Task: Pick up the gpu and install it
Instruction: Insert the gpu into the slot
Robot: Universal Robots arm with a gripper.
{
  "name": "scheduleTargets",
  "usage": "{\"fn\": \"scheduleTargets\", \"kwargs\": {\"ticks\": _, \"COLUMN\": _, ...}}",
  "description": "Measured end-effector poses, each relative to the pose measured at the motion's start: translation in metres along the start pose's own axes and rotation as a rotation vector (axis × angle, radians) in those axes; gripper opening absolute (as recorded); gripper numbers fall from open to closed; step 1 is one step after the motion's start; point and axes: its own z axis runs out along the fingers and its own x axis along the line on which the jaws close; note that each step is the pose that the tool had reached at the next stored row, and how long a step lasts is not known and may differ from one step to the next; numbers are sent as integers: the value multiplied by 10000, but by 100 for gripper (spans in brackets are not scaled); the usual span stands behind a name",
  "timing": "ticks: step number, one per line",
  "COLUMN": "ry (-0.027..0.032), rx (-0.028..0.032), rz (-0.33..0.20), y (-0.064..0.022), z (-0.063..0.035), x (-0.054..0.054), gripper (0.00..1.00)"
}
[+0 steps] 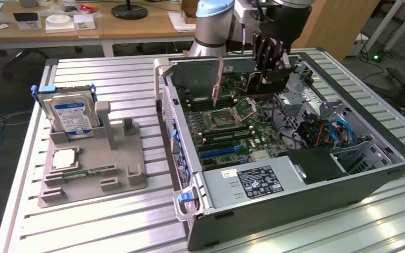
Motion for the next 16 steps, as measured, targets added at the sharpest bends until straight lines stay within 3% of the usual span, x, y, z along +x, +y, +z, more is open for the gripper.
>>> {"fn": "scheduleTargets", "kwargs": {"ticks": 16, "ry": 0, "rx": -7, "rz": -62, "y": 73, "z": 16, "x": 13, "gripper": 27}}
